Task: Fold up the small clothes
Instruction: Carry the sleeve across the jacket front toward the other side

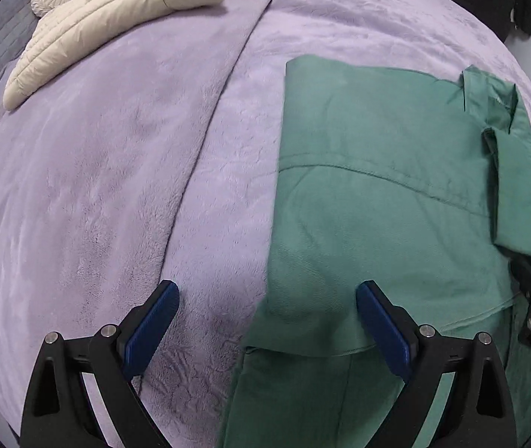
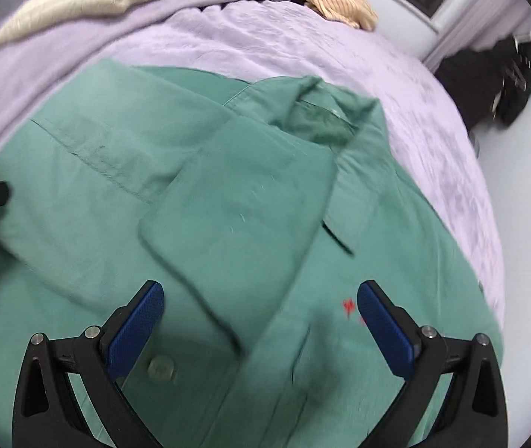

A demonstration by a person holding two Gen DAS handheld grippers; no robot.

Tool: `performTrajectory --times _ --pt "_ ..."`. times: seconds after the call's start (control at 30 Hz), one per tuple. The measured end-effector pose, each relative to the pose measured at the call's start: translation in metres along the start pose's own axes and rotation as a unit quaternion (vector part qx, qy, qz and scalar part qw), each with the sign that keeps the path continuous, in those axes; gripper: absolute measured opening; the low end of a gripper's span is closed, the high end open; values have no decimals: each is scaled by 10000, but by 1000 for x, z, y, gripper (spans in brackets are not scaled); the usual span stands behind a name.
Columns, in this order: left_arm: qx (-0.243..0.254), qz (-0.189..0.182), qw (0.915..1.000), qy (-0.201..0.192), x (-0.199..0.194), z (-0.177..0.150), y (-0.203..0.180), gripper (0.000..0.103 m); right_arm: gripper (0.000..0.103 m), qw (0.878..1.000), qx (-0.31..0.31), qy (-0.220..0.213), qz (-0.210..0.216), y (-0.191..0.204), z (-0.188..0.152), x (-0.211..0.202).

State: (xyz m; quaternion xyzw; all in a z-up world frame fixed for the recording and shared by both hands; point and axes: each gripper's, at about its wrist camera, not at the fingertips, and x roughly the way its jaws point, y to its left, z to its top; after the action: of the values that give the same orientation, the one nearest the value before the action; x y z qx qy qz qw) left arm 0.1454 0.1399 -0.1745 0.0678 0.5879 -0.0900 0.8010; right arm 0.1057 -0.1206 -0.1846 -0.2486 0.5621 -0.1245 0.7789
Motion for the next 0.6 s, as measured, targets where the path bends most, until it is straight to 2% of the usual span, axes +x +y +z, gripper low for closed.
performTrajectory --times 0.03,0.07,0.1,0.13,0.17,0.2,0.23,0.3,0.33,0.37,0.4,0.43,0.5,0.53,0.57,0.6 --pt "-11 -48 10000 18 4 -3 2 97 90 9999 -75 -40 -147 2 3 5" --pt "-37 -85 10000 9 6 -5 2 97 50 9999 -43 -101 -47 -1 5 6" --pt "-57 -103 9999 -16 7 -7 3 97 5 9999 115 -73 60 -8 6 5" --pt "-59 -126 9999 -32 8 -8 4 97 6 9984 521 -120 173 -24 5 1" --pt "-62 -157 9999 -39 8 -9 5 97 6 9924 1094 -237 517 -45 -2 -9" --pt "-67 -198 9998 -36 8 -11 8 97 6 9786 1792 -319 956 -69 -10 -13" --pt "-62 -248 9997 -15 8 -12 8 97 7 9595 2462 -324 1327 -90 -20 -14" --pt "-57 -385 9992 27 8 -14 14 97 7 8850 4074 -109 2251 -130 -59 2" --pt "-59 -423 9991 70 8 -15 17 97 7 8524 4575 6 2531 -138 -75 12" --pt "-61 -448 9989 107 9 -14 22 97 8 8102 5111 171 2866 -144 -97 25" --pt "-61 -449 9989 139 7 -13 26 97 12 7831 5441 282 2998 -146 -112 32" --pt "-62 -438 9989 154 5 -13 29 97 17 7620 5708 364 3037 -146 -127 34" --pt "-87 -434 9989 162 0 -11 34 97 30 7240 6116 293 3178 -147 -153 33" --pt "-121 -469 9987 158 -2 -8 37 97 35 7121 6233 228 3222 -149 -160 31" --pt "-142 -498 9985 146 -3 -5 40 97 47 7062 6291 168 3243 -150 -162 29" --pt "-142 -513 9985 120 -4 0 42 97 57 7054 6292 104 3262 -153 -163 26"
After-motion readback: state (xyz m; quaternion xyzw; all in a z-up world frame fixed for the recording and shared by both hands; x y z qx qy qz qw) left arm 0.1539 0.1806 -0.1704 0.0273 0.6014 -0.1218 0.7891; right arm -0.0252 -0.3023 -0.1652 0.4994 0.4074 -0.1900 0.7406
